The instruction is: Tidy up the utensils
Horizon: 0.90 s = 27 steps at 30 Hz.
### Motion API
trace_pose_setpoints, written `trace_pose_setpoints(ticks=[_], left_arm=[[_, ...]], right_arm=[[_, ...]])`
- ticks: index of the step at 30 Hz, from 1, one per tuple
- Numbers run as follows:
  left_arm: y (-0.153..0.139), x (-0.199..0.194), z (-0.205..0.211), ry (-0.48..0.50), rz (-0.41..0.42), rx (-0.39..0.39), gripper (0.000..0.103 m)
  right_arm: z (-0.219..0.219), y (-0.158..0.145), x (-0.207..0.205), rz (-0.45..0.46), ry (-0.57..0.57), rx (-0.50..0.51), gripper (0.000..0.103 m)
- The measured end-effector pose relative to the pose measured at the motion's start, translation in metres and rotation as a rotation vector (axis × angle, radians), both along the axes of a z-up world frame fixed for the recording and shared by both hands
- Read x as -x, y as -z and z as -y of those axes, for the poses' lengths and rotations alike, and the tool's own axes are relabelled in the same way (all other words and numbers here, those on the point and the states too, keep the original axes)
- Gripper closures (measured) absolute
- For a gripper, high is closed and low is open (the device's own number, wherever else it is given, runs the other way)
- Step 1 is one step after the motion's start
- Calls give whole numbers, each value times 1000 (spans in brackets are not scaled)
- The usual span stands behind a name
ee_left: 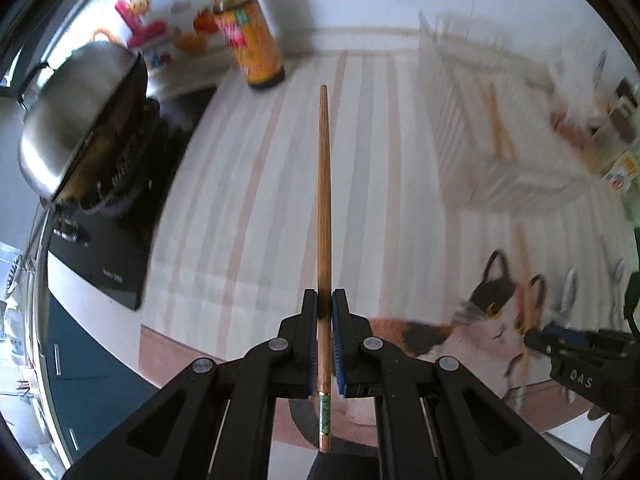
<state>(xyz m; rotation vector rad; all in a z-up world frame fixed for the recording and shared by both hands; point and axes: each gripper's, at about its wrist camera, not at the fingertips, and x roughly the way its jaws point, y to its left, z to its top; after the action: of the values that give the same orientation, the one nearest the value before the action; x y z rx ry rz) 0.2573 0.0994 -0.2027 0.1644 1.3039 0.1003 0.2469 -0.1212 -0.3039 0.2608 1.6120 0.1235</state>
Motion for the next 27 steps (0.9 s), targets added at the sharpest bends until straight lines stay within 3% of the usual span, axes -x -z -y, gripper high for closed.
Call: trace_pose_setpoints(ticks=[2,4,5,13,20,27], left_arm=[[11,2,-4,-8,-24,0,98],[18,4,-7,-10,-33,-7,98],[20,4,-8,-14,-37,-5,98],[18,9,-20,-32,-32,-2,98],[-6,6,-23,-7,7,14,98],[-66,-10,4,73,113,67,98]], right_arm=[[-11,12,-1,-11,-30,78,74],[-21,23,-1,-18,-60,156,81],[-24,20,1,26,-57,187,97],[-28,15,19,34,-62,189,96],[-13,-40,43,122,-42,114,96],[12,-114,43,248,2,50,96]])
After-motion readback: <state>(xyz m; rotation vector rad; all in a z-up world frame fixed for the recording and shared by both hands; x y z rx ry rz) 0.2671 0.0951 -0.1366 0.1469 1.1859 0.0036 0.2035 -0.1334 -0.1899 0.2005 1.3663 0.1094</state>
